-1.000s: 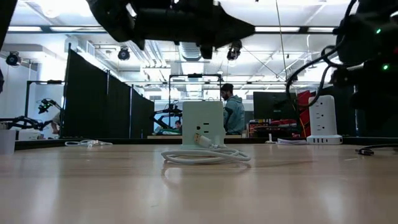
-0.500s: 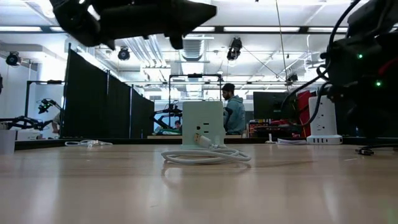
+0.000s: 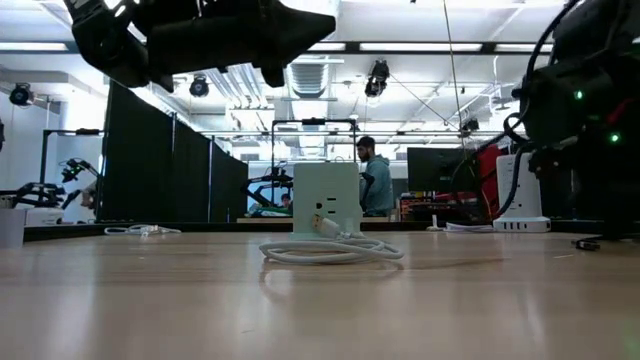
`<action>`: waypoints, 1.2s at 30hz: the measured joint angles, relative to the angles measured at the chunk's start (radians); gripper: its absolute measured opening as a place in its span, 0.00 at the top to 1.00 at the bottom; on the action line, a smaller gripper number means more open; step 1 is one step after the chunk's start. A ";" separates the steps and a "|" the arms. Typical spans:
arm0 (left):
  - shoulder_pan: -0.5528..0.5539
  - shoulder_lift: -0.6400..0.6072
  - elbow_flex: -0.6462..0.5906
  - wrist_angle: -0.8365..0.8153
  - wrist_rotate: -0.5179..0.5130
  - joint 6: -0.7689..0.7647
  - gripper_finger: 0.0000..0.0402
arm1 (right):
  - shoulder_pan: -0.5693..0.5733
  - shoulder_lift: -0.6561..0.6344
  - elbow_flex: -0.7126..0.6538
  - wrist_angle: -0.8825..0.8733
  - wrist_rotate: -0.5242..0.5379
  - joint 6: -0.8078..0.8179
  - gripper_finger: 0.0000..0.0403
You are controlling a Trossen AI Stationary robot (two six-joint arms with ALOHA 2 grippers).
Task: Insert USB
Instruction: Insert the right black charger cable into the pink outlet extension
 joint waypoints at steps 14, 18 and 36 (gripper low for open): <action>0.002 0.000 0.000 -0.002 -0.001 0.007 0.94 | 0.150 0.000 0.089 0.014 -0.324 0.042 0.99; 0.002 0.000 0.000 -0.002 -0.001 0.007 0.94 | 0.206 0.000 0.091 0.046 -0.400 0.065 0.99; 0.002 0.000 0.000 -0.002 -0.001 0.004 0.94 | 0.237 -0.002 0.204 0.053 -0.267 -0.044 0.99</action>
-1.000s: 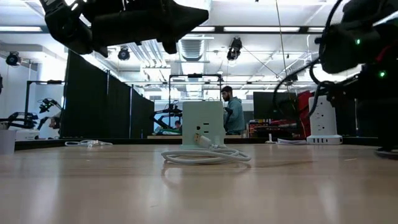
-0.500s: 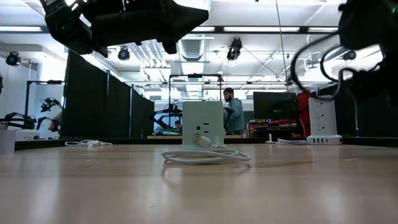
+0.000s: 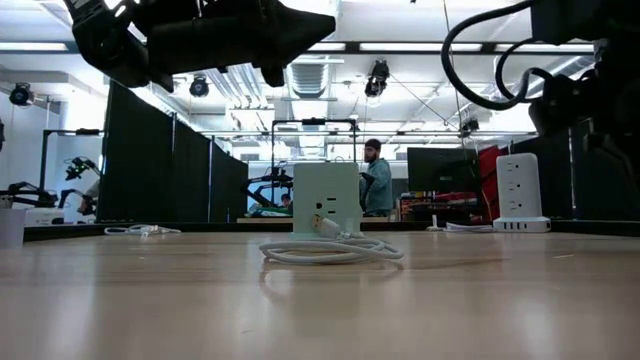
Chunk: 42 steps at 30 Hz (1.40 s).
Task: Insert USB
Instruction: Insert the right black charger cable into the pink outlet extension, then insert the green charger cable into the pink outlet extension
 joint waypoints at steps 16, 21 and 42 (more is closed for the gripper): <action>0.000 0.000 0.000 -0.031 0.002 -0.030 0.94 | 0.000 -0.044 0.042 -0.013 0.038 -0.123 0.99; -0.002 0.000 0.000 -0.021 0.010 -0.080 0.94 | 0.000 -0.071 0.086 -0.011 0.181 -0.202 0.99; -0.005 -0.052 0.000 -0.108 0.294 -0.194 0.94 | -0.055 -0.055 0.090 0.415 0.823 -0.567 0.99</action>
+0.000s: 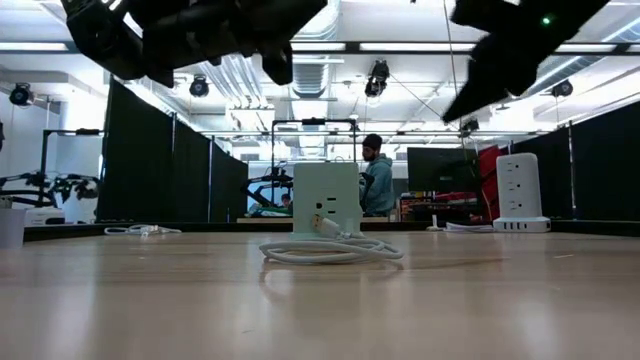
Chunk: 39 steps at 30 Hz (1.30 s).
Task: Insert USB
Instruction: Insert the green charger cable into the pink outlet extension
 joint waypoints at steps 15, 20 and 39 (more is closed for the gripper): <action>-0.065 -0.046 -0.028 -0.071 -0.127 0.020 0.94 | 0.000 0.384 -0.012 0.491 -0.338 -0.061 0.99; -0.075 -0.095 -0.079 -0.182 -0.311 0.032 0.94 | 0.007 0.490 0.037 0.593 -0.358 -0.097 0.90; -0.080 -0.106 -0.146 -0.179 -0.397 0.033 0.94 | -0.013 0.655 0.108 0.659 -0.347 0.107 0.69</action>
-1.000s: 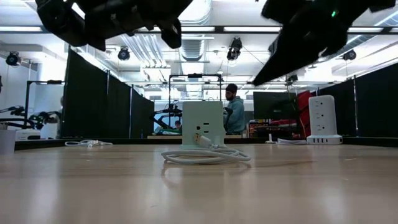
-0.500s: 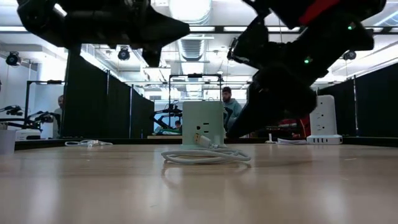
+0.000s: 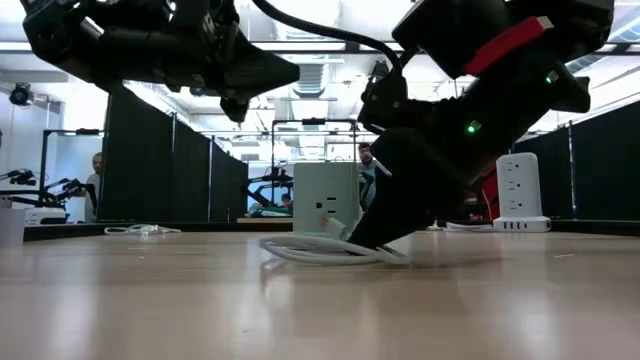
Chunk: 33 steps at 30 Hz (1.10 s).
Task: Insert USB
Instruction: Insert the green charger cable into the pink outlet extension
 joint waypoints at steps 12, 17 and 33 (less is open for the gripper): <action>-0.012 0.000 -0.001 -0.021 0.000 -0.049 0.94 | -0.001 -0.202 -0.004 -0.011 -0.011 -0.336 0.94; -0.039 0.000 -0.001 0.014 0.001 -0.047 0.94 | -0.001 -0.288 -0.004 -0.015 -0.006 -0.427 0.94; -0.060 0.000 0.000 0.102 0.080 -0.018 0.94 | -0.001 -0.357 -0.004 -0.039 -0.006 -0.506 0.98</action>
